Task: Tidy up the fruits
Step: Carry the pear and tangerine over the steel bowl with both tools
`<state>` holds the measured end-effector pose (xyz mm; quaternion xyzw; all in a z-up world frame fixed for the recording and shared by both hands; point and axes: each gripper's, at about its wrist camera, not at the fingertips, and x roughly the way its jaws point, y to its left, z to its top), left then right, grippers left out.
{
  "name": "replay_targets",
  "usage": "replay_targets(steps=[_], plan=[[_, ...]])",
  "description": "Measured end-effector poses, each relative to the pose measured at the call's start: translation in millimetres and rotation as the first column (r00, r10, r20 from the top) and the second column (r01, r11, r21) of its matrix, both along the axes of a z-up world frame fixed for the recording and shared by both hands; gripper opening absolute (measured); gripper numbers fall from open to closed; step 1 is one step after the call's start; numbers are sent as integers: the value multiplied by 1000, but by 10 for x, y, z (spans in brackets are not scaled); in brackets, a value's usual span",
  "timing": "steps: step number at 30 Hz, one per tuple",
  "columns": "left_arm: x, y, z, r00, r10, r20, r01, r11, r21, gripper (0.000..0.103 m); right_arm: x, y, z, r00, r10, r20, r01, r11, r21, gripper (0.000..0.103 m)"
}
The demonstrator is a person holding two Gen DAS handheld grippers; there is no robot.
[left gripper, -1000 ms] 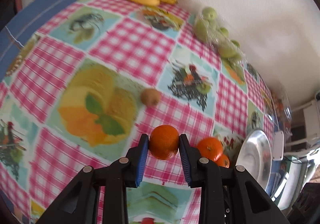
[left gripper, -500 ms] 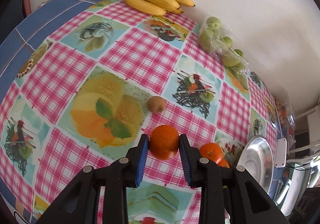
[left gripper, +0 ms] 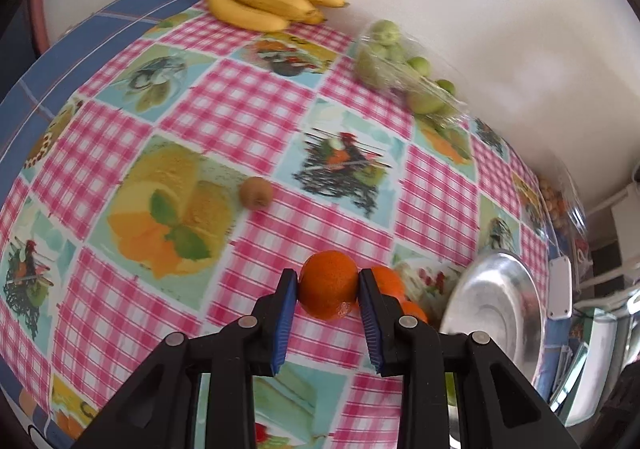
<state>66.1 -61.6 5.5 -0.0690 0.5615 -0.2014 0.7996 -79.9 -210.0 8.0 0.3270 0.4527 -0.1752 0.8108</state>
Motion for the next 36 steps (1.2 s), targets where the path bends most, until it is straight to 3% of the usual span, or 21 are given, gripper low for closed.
replay_targets(steps=[12,21,26,36], plan=[[-424,-648,79,984,-170,55,168,985,32,33,-449,-532,-11,990,-140,6,140,990,25,40],[-688,-1086,120,951,-288,112,283,958,55,33,-613,-747,-68,982,-187,6,186,982,24,40],[-714,-1264,96,939,-315,136,307,949,73,33,-583,-794,-127,982,-191,0,191,981,25,40],[-608,-1436,-49,941,-318,119,314,948,51,33,-525,-946,-215,978,-207,-12,208,978,29,40]])
